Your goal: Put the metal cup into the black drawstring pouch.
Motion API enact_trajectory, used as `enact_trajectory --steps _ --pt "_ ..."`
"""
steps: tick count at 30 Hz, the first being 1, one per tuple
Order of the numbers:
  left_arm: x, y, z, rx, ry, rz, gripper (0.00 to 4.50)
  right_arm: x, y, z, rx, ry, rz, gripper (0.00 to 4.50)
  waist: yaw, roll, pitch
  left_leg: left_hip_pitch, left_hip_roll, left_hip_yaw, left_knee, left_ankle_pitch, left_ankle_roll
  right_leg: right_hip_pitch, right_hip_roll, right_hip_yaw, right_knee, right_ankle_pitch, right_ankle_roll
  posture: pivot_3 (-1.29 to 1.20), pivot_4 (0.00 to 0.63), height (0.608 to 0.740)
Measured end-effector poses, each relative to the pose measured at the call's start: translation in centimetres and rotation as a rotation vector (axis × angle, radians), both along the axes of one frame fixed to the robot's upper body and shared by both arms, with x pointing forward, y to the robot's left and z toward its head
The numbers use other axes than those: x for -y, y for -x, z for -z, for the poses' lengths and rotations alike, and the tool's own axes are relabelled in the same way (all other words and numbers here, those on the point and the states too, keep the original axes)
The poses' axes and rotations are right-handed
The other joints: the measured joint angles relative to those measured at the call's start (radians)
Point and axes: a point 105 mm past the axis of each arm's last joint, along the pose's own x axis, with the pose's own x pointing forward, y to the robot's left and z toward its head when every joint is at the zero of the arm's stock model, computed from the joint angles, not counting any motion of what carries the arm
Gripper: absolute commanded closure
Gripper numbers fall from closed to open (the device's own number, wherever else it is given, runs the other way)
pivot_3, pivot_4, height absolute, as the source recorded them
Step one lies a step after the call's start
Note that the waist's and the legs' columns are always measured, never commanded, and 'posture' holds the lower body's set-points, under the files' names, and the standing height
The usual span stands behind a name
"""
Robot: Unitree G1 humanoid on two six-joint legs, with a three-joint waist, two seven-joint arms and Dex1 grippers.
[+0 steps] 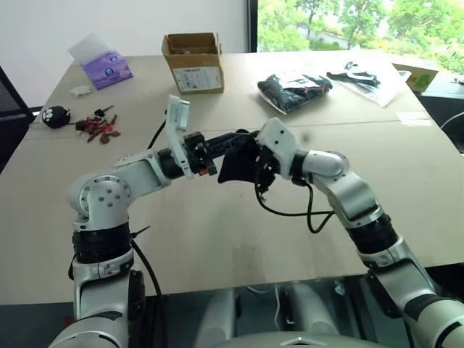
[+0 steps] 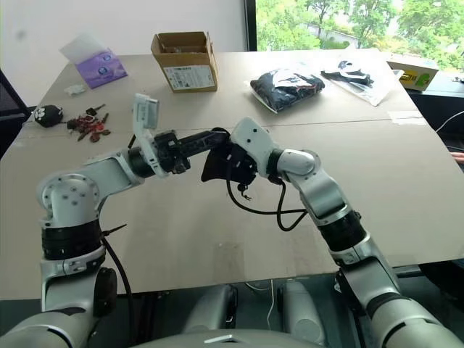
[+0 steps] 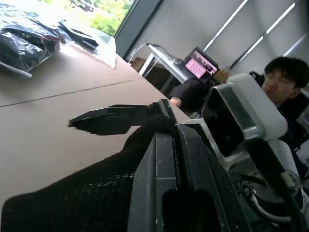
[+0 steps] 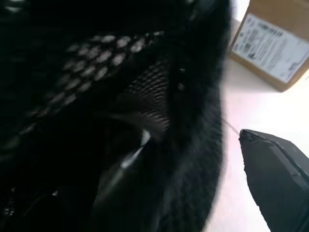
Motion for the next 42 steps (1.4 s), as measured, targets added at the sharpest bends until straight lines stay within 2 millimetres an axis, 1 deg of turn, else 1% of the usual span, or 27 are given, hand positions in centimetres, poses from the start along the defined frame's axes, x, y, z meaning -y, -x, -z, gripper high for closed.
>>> enact_trajectory --steps 3,7,8,11,14,18,24,26,28,30,34,36,40,41,42 --pt "0.4 0.0 0.4 0.034 -0.047 0.012 4.5 -0.5 -0.5 -0.3 0.001 -0.001 -0.011 0.03 -0.001 0.0 0.0 0.0 0.0 0.0 0.0 0.0 0.0 0.0 0.0 0.0 0.0 0.0 0.0 0.0 0.15 0.74" --pt "-0.3 -0.2 0.9 0.05 -0.082 -0.024 4.5 -0.4 -0.6 -0.4 0.001 -0.005 -0.007 0.03 -0.001 0.0 0.001 0.0 0.0 0.0 0.0 0.0 0.0 0.0 0.0 0.0 0.0 0.0 0.0 0.0 0.15 0.74" --pt "-0.4 -0.2 1.2 0.051 -0.09 -0.032 4.5 -0.4 -0.7 -0.4 -0.005 -0.006 -0.006 0.54 0.0 0.0 0.001 0.0 0.0 0.0 0.0 0.0 0.0 0.0 0.0 0.0 0.0 0.0 0.0 0.0 0.15 0.74" --pt "-0.4 -0.2 1.8 0.039 -0.097 -0.037 4.5 -0.2 -0.7 -0.3 -0.017 0.0 0.0 1.74 0.0 0.0 0.001 0.0 0.0 0.0 0.0 0.0 0.0 0.0 0.0 0.0 0.0 0.0 0.0 0.0 0.15 0.74" --pt "-0.5 -0.3 1.7 0.048 -0.095 -0.038 4.5 -0.1 -0.5 -0.6 -0.003 0.005 -0.005 1.74 0.0 0.0 0.002 0.0 0.0 0.0 0.0 0.0 0.001 0.0 0.0 0.0 0.0 0.0 0.0 0.0 0.15 0.74" --pt "-0.7 -0.6 1.8 0.052 -0.098 -0.057 4.5 0.8 0.1 -0.8 0.009 0.034 -0.017 1.74 0.001 0.001 0.002 -0.001 0.0 -0.001 0.0 0.0 0.001 0.0 0.0 -0.001 0.0 0.0 0.0 0.0 0.15 0.74" --pt "-1.4 -1.3 2.5 0.02 -0.096 -0.089 4.5 3.1 0.9 -0.6 -0.017 0.087 -0.001 1.74 0.001 0.001 0.002 -0.001 0.0 -0.001 0.0 -0.001 0.001 0.0 0.0 -0.001 0.0 0.0 0.0 0.0 0.15 0.74" --pt "-1.6 -1.5 2.4 0.015 -0.091 -0.097 4.5 4.5 1.2 -0.7 -0.055 0.076 0.026 1.74 0.002 0.001 0.002 -0.001 0.0 -0.001 0.0 -0.001 0.001 0.0 0.0 -0.002 0.0 0.0 0.0 0.0 0.15 0.74" --pt "-1.8 -1.7 2.3 0.017 -0.086 -0.107 4.5 5.8 1.5 -1.1 -0.077 0.049 0.054 1.74 0.004 0.0 0.003 -0.002 0.0 -0.002 0.001 -0.001 0.002 0.0 0.0 -0.002 0.0 0.0 0.0 0.0 0.15 0.74" --pt "-1.9 -1.9 2.2 0.013 -0.078 -0.115 4.5 6.4 1.8 -1.8 -0.113 -0.021 0.078 1.74 0.002 0.0 0.003 -0.002 0.0 -0.002 0.001 -0.002 0.004 0.0 0.0 -0.002 0.0 0.0 0.0 0.0 0.15 0.74" --pt "-1.8 -2.2 1.9 0.022 -0.08 -0.12 4.5 6.7 2.6 -3.2 -0.161 -0.154 0.083 1.74 0.001 0.001 0.003 -0.002 0.0 -0.002 0.001 -0.002 0.004 0.0 0.0 -0.002 0.0 0.0 0.0 0.0 0.15 0.74" --pt "-1.6 -2.4 1.7 0.027 -0.074 -0.119 4.5 6.9 3.2 -3.5 -0.187 -0.186 0.077 1.74 0.003 0.001 0.003 -0.002 0.0 -0.002 0.001 -0.002 0.004 0.0 0.0 -0.002 0.0 0.0 0.0 0.0 0.15 0.74" --pt "-1.5 -2.7 1.5 0.025 -0.064 -0.126 4.5 7.1 4.6 -2.7 -0.232 -0.165 0.045 1.74 0.006 0.001 0.003 -0.003 0.0 -0.003 0.001 -0.002 0.004 0.0 0.0 -0.003 0.0 0.0 0.0 0.0 0.15 0.74" --pt "-1.6 -3.0 1.3 0.021 -0.056 -0.141 4.5 7.6 5.2 -1.7 -0.256 -0.125 0.046 1.74 0.008 0.001 0.003 -0.004 -0.001 -0.004 0.002 -0.002 0.004 0.0 -0.001 -0.004 0.0 0.0 0.0 0.0 0.15 0.74" --pt "-1.8 -3.2 1.3 0.02 -0.052 -0.154 4.5 7.8 5.5 -1.0 -0.282 -0.111 0.051 1.52 0.007 0.001 0.003 -0.004 -0.001 -0.005 0.003 -0.002 0.005 0.0 -0.001 -0.005 0.0 0.0 0.0 0.0 0.15 0.74"
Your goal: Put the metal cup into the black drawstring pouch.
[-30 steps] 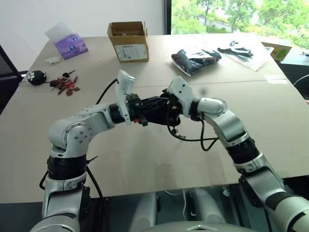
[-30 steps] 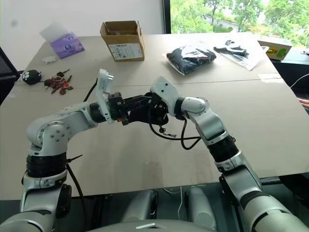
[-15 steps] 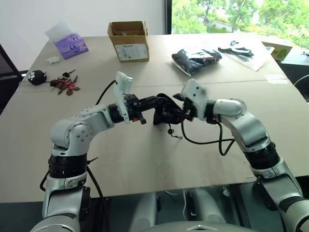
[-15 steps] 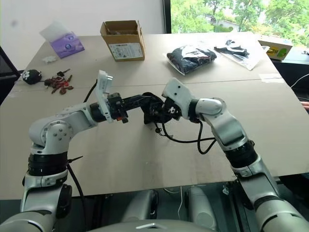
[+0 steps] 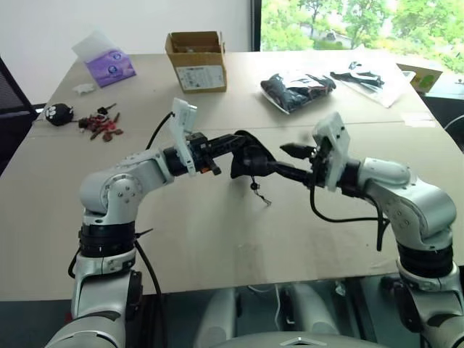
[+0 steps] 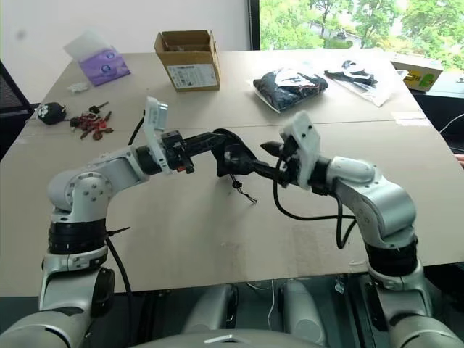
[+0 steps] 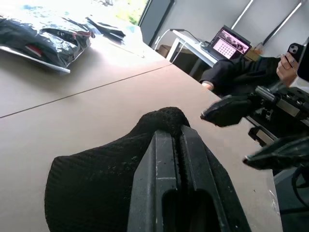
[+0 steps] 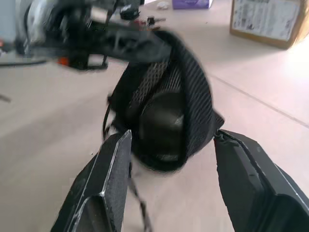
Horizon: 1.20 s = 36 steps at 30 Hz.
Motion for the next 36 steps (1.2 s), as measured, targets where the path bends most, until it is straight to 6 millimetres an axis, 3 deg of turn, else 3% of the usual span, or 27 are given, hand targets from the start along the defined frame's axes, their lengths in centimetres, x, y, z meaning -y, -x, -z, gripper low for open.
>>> enact_trajectory --steps 4,12,16,20,23,27,31,36 --pt "0.0 -0.4 -0.3 -0.002 0.009 -0.014 4.5 -0.8 1.1 3.1 -0.094 0.028 -0.037 0.07 -0.008 0.0 0.0 0.0 0.0 0.0 0.0 0.0 0.0 0.0 0.0 0.001 0.001 0.0 0.0 0.0 0.15 0.74" --pt "-0.4 -0.6 0.0 -0.009 -0.006 -0.029 4.5 -4.8 -1.0 8.7 -0.174 -0.057 -0.023 0.07 -0.007 0.0 0.0 0.001 0.0 0.001 0.0 0.002 -0.004 0.0 0.001 0.001 0.001 0.0 0.0 0.0 0.15 0.74" --pt "-0.7 -0.7 0.0 -0.005 -0.017 -0.041 4.5 -6.7 -2.1 9.3 -0.12 -0.064 -0.051 0.07 -0.009 0.0 0.0 0.002 0.0 0.002 0.0 0.002 -0.004 0.0 0.001 0.002 0.001 0.0 0.0 0.0 0.15 0.74" --pt "-1.3 -0.8 -0.3 0.003 -0.013 -0.065 4.5 -7.5 -3.2 9.7 -0.075 -0.073 -0.041 1.23 -0.009 0.0 0.0 0.005 0.001 0.002 0.0 0.002 -0.004 0.002 0.002 0.002 0.003 0.0 0.0 0.0 0.15 0.74" --pt "-2.1 -0.8 -0.5 0.007 -0.018 -0.099 4.5 -7.1 -3.5 9.8 -0.051 -0.073 -0.025 2.44 -0.008 0.0 0.0 0.005 0.001 0.002 0.0 0.002 -0.004 0.002 0.001 0.003 0.002 0.0 0.0 0.0 0.15 0.74" --pt "-2.7 -0.5 -0.2 0.003 -0.015 -0.131 4.5 -6.4 -3.7 9.9 -0.018 -0.048 -0.015 4.4 -0.007 0.0 0.0 0.005 0.001 0.002 0.0 0.002 -0.004 0.002 0.001 0.003 0.002 0.0 0.0 0.0 0.15 0.74" --pt "-2.9 0.0 0.2 -0.01 0.015 -0.155 4.5 -4.9 -3.9 9.0 0.029 -0.026 0.011 4.48 -0.004 0.0 0.0 0.004 0.001 0.001 0.0 0.002 -0.004 0.002 0.0 0.002 0.002 0.0 0.0 0.0 0.15 0.74" --pt "-3.8 0.3 0.7 -0.057 0.119 -0.209 4.5 -3.2 -3.5 3.8 0.162 -0.062 -0.008 4.48 -0.006 0.0 0.0 0.004 0.003 0.001 0.0 0.002 -0.003 0.002 0.0 0.002 0.002 0.0 0.0 0.0 0.15 0.74"
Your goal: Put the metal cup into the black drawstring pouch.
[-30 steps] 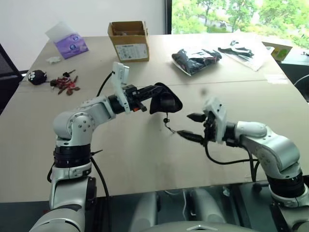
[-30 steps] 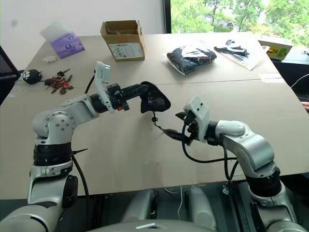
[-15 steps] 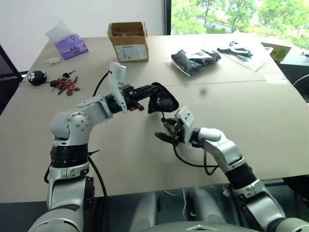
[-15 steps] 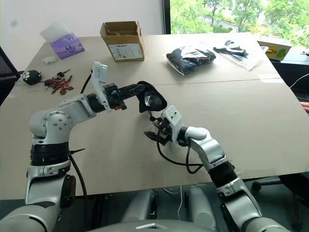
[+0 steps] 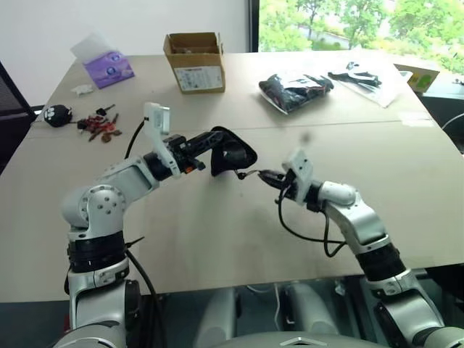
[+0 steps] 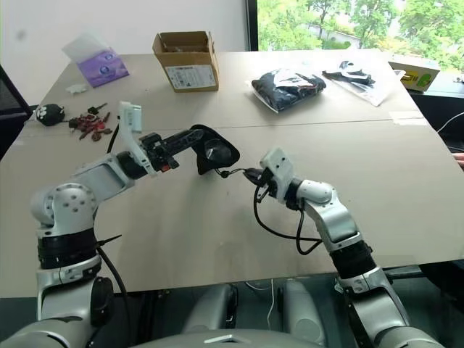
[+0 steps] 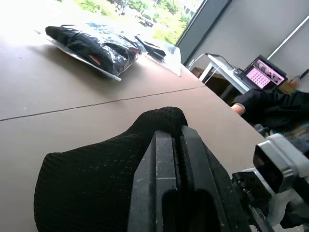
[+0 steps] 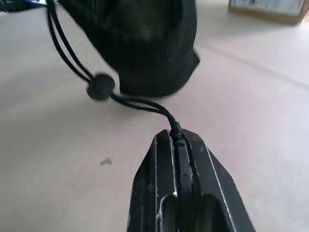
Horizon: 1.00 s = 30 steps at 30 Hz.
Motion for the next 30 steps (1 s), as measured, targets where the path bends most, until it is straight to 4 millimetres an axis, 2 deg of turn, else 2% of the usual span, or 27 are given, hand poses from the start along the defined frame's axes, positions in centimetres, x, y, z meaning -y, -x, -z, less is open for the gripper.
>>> enact_trajectory --steps 3,4,8,9,12,16,21,22,23,25,27,30 --pt "-0.5 0.1 0.1 -0.002 0.037 -0.041 4.5 -0.1 0.9 -2.7 0.049 0.008 -0.062 4.48 -0.001 0.0 0.0 0.0 0.001 0.0 0.0 0.0 0.0 0.0 0.0 0.0 0.0 0.0 0.0 0.0 0.15 0.74" --pt "-0.9 0.2 0.2 -0.005 0.065 -0.062 4.5 -0.2 1.1 -4.3 0.088 0.026 -0.093 4.48 -0.001 0.0 0.0 0.0 0.001 0.0 0.0 -0.001 0.001 0.0 0.0 0.0 0.0 0.0 0.0 0.0 0.15 0.74" --pt "-1.6 0.7 0.3 0.01 0.126 -0.088 4.5 0.1 0.7 -7.2 0.181 0.066 -0.107 4.48 0.0 0.0 0.0 0.0 0.001 0.001 0.001 -0.002 0.003 0.0 0.0 0.0 0.0 0.0 0.0 0.0 0.15 0.74" --pt "-1.8 1.0 0.5 0.014 0.128 -0.093 3.94 0.2 0.6 -8.3 0.222 0.086 -0.108 4.5 0.0 0.0 0.0 0.0 0.001 0.001 0.0 -0.002 0.003 0.0 0.0 0.0 0.0 0.0 0.0 0.0 0.15 0.74" --pt "-2.1 2.0 1.1 0.038 0.102 -0.11 2.91 0.4 0.0 -10.9 0.323 0.149 -0.115 4.5 0.0 0.0 0.0 0.0 0.001 0.001 0.0 -0.002 0.003 0.0 -0.001 0.0 -0.001 0.0 0.0 0.0 0.15 0.74" --pt "-2.4 2.8 0.7 0.097 0.03 -0.131 1.03 0.8 -0.4 -12.5 0.412 0.224 -0.132 4.5 0.007 0.0 0.001 0.0 0.001 0.001 0.0 -0.002 0.003 0.0 -0.001 0.0 -0.001 0.0 0.0 0.0 0.15 0.74" --pt "-1.5 3.4 -0.5 0.188 -0.063 -0.079 1.03 0.6 -0.3 -12.5 0.443 0.285 -0.18 4.5 0.006 0.0 0.001 0.0 0.001 0.001 0.0 -0.002 0.003 0.0 -0.001 0.0 -0.001 0.0 0.0 0.0 0.15 0.74" --pt "-1.0 3.2 -0.5 0.202 -0.129 -0.066 1.03 0.7 -0.3 -12.7 0.459 0.306 -0.187 4.5 0.005 0.0 0.001 0.0 0.001 0.001 0.0 -0.002 0.004 0.0 -0.001 0.0 -0.001 0.0 0.0 0.0 0.15 0.74" --pt "0.0 2.6 -1.1 0.249 -0.2 -0.048 1.03 0.9 -0.5 -13.3 0.487 0.339 -0.191 4.5 0.007 0.001 0.003 0.0 -0.002 0.0 0.0 -0.002 0.004 0.0 0.0 -0.001 -0.001 0.0 0.0 0.0 0.15 0.74" --pt "1.6 2.1 -2.6 0.328 -0.24 -0.011 1.03 0.8 -0.3 -14.1 0.521 0.357 -0.207 4.5 0.014 0.001 0.003 -0.001 -0.003 0.0 0.0 -0.002 0.004 0.0 0.0 -0.002 -0.001 0.0 0.0 0.0 0.15 0.74" --pt "4.0 1.5 -4.2 0.427 -0.254 0.054 1.03 0.3 0.2 -15.0 0.563 0.37 -0.241 4.5 0.02 0.001 0.003 0.0 -0.004 0.0 0.0 -0.002 0.004 0.001 -0.001 -0.001 -0.001 0.0 0.0 0.0 0.15 0.74" --pt "5.8 1.0 -3.6 0.445 -0.265 0.111 1.03 0.1 0.5 -15.5 0.579 0.377 -0.258 4.5 0.016 0.001 0.003 0.0 -0.003 0.002 -0.001 0.0 0.0 0.0 -0.001 0.0 -0.002 0.0 0.0 0.0 0.15 0.74"
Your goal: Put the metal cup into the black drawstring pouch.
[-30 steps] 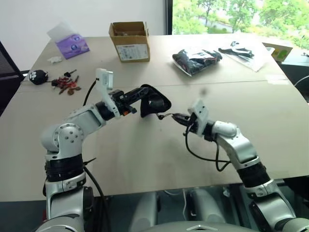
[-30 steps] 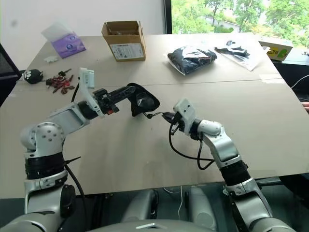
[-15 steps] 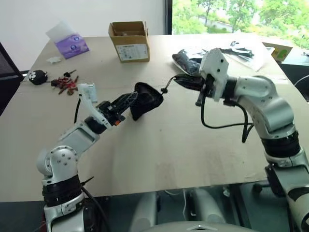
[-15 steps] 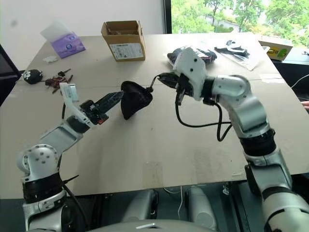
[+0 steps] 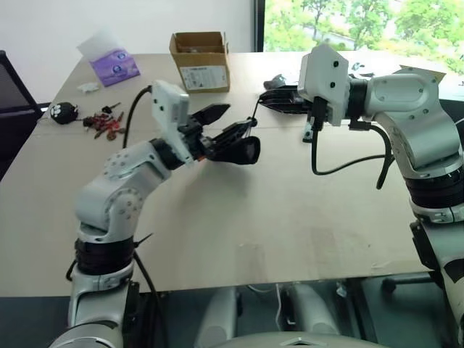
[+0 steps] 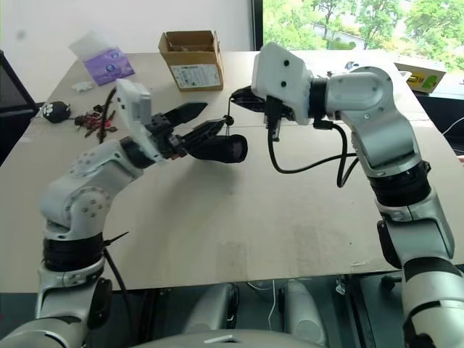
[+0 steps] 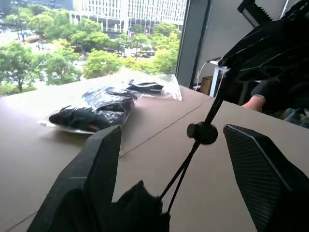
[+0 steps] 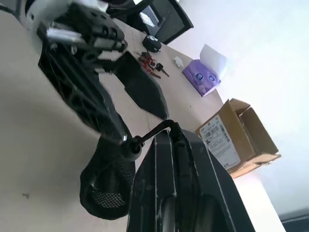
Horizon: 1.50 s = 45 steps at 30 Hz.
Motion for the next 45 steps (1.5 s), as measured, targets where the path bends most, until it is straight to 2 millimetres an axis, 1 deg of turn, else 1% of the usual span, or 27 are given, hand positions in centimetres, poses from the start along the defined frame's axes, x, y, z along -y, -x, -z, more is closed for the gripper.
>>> enact_trajectory --steps 2,4,7,10,11,12,14,17,20,21,22,24,25,26,27,28,30,33,34,36,37,38,39,40,41,43,45 --pt "0.5 -0.6 0.7 -0.023 0.007 0.01 1.03 0.0 0.0 0.0 -0.003 0.004 -0.002 4.5 -0.001 0.0 0.0 -0.003 0.0 -0.001 0.0 0.0 0.0 -0.003 0.0 0.0 0.0 0.0 0.0 0.0 0.15 0.74" --pt "1.3 -1.1 0.5 -0.014 0.016 0.033 1.03 -0.1 0.1 -0.1 -0.001 0.006 -0.004 4.5 0.0 0.0 0.0 -0.011 0.0 -0.003 0.004 0.0 0.0 -0.009 0.0 -0.003 0.002 0.0 0.0 0.0 0.15 0.74" --pt "2.2 -1.4 -0.4 0.026 0.029 0.068 1.91 -0.2 0.3 -0.4 0.01 0.007 -0.009 4.5 0.001 0.0 0.0 -0.014 0.0 -0.002 0.004 0.0 0.0 -0.012 -0.001 -0.003 0.002 0.0 0.0 0.0 0.15 0.74" --pt "2.6 -1.6 -0.8 0.04 0.045 0.091 3.27 -0.3 0.5 -0.5 0.014 0.01 -0.012 4.5 0.003 0.0 0.0 -0.014 -0.001 -0.003 0.004 0.0 0.0 -0.012 -0.001 -0.004 0.001 0.0 0.0 0.0 0.15 0.74" --pt "2.7 -1.6 -0.7 0.039 0.046 0.098 3.27 -0.4 0.5 -0.5 0.016 0.01 -0.011 4.5 0.003 0.0 0.0 -0.014 -0.001 -0.003 0.004 0.0 0.0 -0.012 -0.001 -0.004 0.002 0.0 0.0 0.0 0.15 0.74" --pt "2.7 -1.5 -0.6 0.035 0.048 0.106 3.98 -0.4 0.6 -0.5 0.02 0.011 -0.012 4.5 0.003 0.0 0.0 -0.014 -0.001 -0.003 0.004 0.0 0.0 -0.012 -0.001 -0.004 0.002 0.0 0.0 0.0 0.15 0.74" --pt "2.8 -1.5 -0.5 0.031 0.048 0.117 4.28 -0.3 0.5 -0.6 0.02 0.012 -0.004 4.5 0.003 0.0 0.0 -0.014 -0.001 -0.003 0.004 0.0 0.0 -0.012 -0.001 -0.004 0.002 0.0 0.0 0.0 0.15 0.74" --pt "2.8 -1.6 -0.3 0.022 0.05 0.122 4.28 -0.1 0.0 -0.7 -0.002 -0.018 0.038 4.5 0.004 0.0 0.0 -0.014 -0.001 -0.003 0.004 0.0 0.0 -0.011 -0.001 -0.004 0.002 0.0 0.0 0.0 0.15 0.74" --pt "2.6 -2.0 0.2 0.002 0.047 0.111 4.28 0.5 -1.6 -2.1 -0.052 -0.152 0.129 4.5 0.003 0.0 0.0 -0.014 -0.001 -0.003 0.004 0.001 0.0 -0.012 -0.001 -0.004 0.003 0.0 0.0 0.0 0.15 0.74" --pt "2.5 -2.3 0.6 -0.014 0.04 0.098 4.28 0.9 -2.4 -2.8 -0.062 -0.201 0.173 4.5 0.004 0.0 0.0 -0.014 -0.001 -0.003 0.004 0.001 0.0 -0.012 -0.001 -0.004 0.003 0.0 0.0 0.0 0.15 0.74" --pt "2.1 -2.8 1.4 -0.038 0.024 0.071 4.28 1.9 -3.6 -4.3 -0.061 -0.272 0.238 4.5 0.005 0.0 0.0 -0.014 -0.001 -0.003 0.004 0.001 0.0 -0.012 -0.001 -0.004 0.003 0.0 0.0 0.0 0.15 0.74" --pt "1.2 -3.9 3.6 -0.098 -0.004 0.011 4.28 4.6 -5.6 -7.7 -0.023 -0.417 0.381 4.5 0.006 0.0 0.0 -0.014 -0.001 -0.002 0.004 0.001 0.0 -0.012 -0.001 -0.004 0.003 0.0 0.0 0.0 0.15 0.74" --pt "1.0 -4.1 3.9 -0.106 -0.007 0.0 4.28 5.2 -5.8 -8.2 -0.016 -0.437 0.404 4.5 0.007 0.0 0.0 -0.014 -0.001 -0.002 0.004 0.001 0.0 -0.012 -0.001 -0.004 0.002 0.0 0.0 0.0 0.15 0.74" --pt "0.8 -4.4 3.7 -0.087 0.001 -0.019 4.28 6.0 -6.7 -8.5 -0.019 -0.458 0.449 4.5 0.007 0.0 0.0 -0.014 -0.001 -0.002 0.004 0.001 0.0 -0.011 -0.001 -0.005 0.001 0.0 0.0 0.0 0.15 0.74" --pt "1.0 -4.6 3.2 -0.065 0.003 -0.03 4.28 6.7 -7.6 -8.3 -0.027 -0.471 0.497 4.5 0.009 0.0 0.0 -0.015 -0.002 -0.001 0.003 0.001 0.0 -0.012 -0.002 -0.005 0.001 0.0 0.0 0.0 0.15 0.74" --pt "1.0 -4.7 3.1 -0.062 0.002 -0.033 4.28 6.8 -7.7 -8.2 -0.029 -0.473 0.504 4.5 0.01 0.0 0.0 -0.015 -0.002 0.0 0.003 0.001 0.0 -0.012 -0.002 -0.005 0.001 0.0 0.0 0.0 0.15 0.74" --pt "0.8 -5.5 2.6 -0.039 0.006 -0.072 4.28 8.3 -8.8 -7.5 -0.048 -0.471 0.564 4.5 0.01 0.0 0.0 -0.015 -0.002 0.001 0.003 0.001 0.0 -0.012 -0.002 -0.006 0.001 0.0 0.0 0.0 0.15 0.74" --pt "1.3 -6.1 2.5 -0.039 0.026 -0.08 4.28 9.3 -8.9 -7.2 -0.042 -0.462 0.592 4.5 0.01 0.001 0.0 -0.015 -0.002 0.001 0.003 0.001 0.0 -0.012 -0.003 -0.006 0.001 0.0 0.0 0.0 0.15 0.74" --pt "1.5 -6.4 2.5 -0.039 0.026 -0.081 4.28 9.7 -9.0 -6.7 -0.042 -0.456 0.601 4.5 0.01 0.001 0.0 -0.015 -0.002 0.001 0.003 0.001 0.0 -0.012 -0.003 -0.006 0.001 0.0 0.0 0.0 0.15 0.74" --pt "1.9 -6.8 3.1 -0.065 0.024 -0.066 4.28 11.0 -8.9 -4.9 -0.074 -0.453 0.621 4.5 0.011 0.0 0.0 -0.015 -0.002 0.0 0.004 0.001 0.0 -0.011 -0.003 -0.008 0.001 0.0 0.0 0.0 0.15 0.74" --pt "2.3 -6.9 3.6 -0.085 0.023 -0.053 3.78 11.6 -8.8 -3.7 -0.097 -0.454 0.625 4.5 0.013 0.0 0.0 -0.016 -0.002 0.0 0.003 0.001 0.0 -0.01 -0.003 -0.008 0.001 0.0 0.0 0.0 0.15 0.74" --pt "2.7 -7.1 4.2 -0.111 0.014 -0.041 3.26 12.2 -8.6 -1.9 -0.139 -0.444 0.631 4.5 0.013 0.0 0.0 -0.016 -0.002 0.0 0.004 0.001 0.0 -0.01 -0.003 -0.008 0.001 0.0 0.0 0.0 0.15 0.74" --pt "3.3 -7.2 4.7 -0.126 -0.007 -0.027 2.74 13.1 -8.2 0.5 -0.186 -0.415 0.645 3.95 0.014 0.0 0.0 -0.017 -0.003 0.0 0.004 0.001 0.0 -0.01 -0.003 -0.008 0.001 0.0 0.0 0.0 0.15 0.74" --pt "3.5 -7.1 4.6 -0.123 -0.01 -0.018 2.42 13.4 -8.0 1.9 -0.217 -0.397 0.651 3.9 0.013 0.0 0.0 -0.017 -0.003 -0.001 0.005 0.001 0.0 -0.01 -0.003 -0.009 0.001 0.0 0.0 0.0 0.15 0.74" --pt "3.9 -6.9 4.4 -0.121 -0.018 -0.003 1.94 14.1 -7.1 4.3 -0.253 -0.354 0.66 3.53 0.014 0.001 0.0 -0.017 -0.003 -0.001 0.004 0.001 0.0 -0.011 -0.003 -0.009 0.001 0.0 0.0 0.0 0.15 0.74" --pt "3.8 -6.4 4.0 -0.118 -0.031 0.002 0.98 14.8 -5.6 8.3 -0.344 -0.292 0.672 2.61 0.009 0.001 0.0 -0.018 -0.002 -0.001 0.004 0.001 0.0 -0.011 -0.004 -0.008 0.001 0.0 0.0 0.0 0.15 0.74" --pt "3.4 -5.2 4.0 -0.117 -0.041 0.012 0.03 15.4 -4.0 10.8 -0.413 -0.257 0.686 1.6 -0.005 0.003 0.001 -0.016 -0.001 -0.002 0.003 0.001 0.0 -0.012 -0.003 -0.004 0.002 0.0 0.0 0.0 0.15 0.74"
